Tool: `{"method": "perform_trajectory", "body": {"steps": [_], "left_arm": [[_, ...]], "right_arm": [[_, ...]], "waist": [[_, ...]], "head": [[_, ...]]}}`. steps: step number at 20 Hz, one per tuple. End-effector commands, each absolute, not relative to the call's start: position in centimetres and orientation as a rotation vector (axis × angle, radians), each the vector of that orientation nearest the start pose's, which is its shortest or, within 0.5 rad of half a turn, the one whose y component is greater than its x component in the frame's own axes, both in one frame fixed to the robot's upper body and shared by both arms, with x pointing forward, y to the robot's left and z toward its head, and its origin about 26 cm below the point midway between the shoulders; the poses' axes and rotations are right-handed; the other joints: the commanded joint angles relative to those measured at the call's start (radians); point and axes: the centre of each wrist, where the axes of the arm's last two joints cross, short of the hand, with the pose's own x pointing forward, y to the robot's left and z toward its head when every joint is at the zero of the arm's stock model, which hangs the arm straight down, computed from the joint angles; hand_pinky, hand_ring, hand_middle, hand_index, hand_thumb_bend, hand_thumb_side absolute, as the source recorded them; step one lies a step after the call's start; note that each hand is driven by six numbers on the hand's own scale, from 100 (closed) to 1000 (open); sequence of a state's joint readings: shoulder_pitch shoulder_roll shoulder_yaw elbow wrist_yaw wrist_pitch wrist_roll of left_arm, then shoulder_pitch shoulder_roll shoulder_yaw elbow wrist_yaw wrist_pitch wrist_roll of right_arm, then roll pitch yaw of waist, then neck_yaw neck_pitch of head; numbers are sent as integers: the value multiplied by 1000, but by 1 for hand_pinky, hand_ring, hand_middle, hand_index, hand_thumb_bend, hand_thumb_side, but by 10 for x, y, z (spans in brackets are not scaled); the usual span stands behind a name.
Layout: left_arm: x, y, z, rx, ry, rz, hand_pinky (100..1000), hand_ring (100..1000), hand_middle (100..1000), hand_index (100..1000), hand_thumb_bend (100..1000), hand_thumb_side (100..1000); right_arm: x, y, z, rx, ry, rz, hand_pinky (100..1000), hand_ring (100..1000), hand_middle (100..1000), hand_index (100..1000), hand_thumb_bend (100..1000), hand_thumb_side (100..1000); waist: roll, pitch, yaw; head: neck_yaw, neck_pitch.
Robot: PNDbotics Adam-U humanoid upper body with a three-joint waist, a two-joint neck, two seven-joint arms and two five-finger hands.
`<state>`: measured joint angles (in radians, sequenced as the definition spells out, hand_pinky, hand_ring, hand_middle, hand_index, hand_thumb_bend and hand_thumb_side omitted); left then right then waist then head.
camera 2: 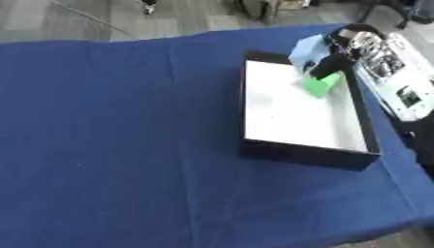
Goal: Pick up the objects with one hand, pass them to the other hand, and then place them into the box on the other side of the table.
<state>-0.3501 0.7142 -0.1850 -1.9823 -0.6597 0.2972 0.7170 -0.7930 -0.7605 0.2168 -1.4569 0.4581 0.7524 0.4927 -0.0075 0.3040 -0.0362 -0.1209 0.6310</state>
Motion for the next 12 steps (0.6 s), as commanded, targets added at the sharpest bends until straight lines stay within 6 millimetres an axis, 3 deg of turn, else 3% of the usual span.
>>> {"method": "perform_trajectory", "body": {"steps": [1, 8, 12], "left_arm": [[297, 277, 234, -1967, 2813, 395, 781, 769, 746, 818, 586, 478], [297, 276, 235, -1961, 2809, 394, 782, 768, 746, 818, 585, 474], [297, 276, 235, -1962, 2803, 392, 783, 769, 746, 818, 587, 471]], "right_arm": [[398, -320, 298, -883, -1066, 812, 800, 704, 518, 589, 421, 151], [404, -317, 291, -947, -933, 946, 849, 768, 646, 697, 421, 203], [404, -314, 292, -956, -889, 1013, 895, 843, 781, 800, 410, 163]], "waist": [[1, -23, 1], [0, -22, 11], [-1, -22, 15]], "head": [[5, 4], [7, 10], [8, 12]]}}
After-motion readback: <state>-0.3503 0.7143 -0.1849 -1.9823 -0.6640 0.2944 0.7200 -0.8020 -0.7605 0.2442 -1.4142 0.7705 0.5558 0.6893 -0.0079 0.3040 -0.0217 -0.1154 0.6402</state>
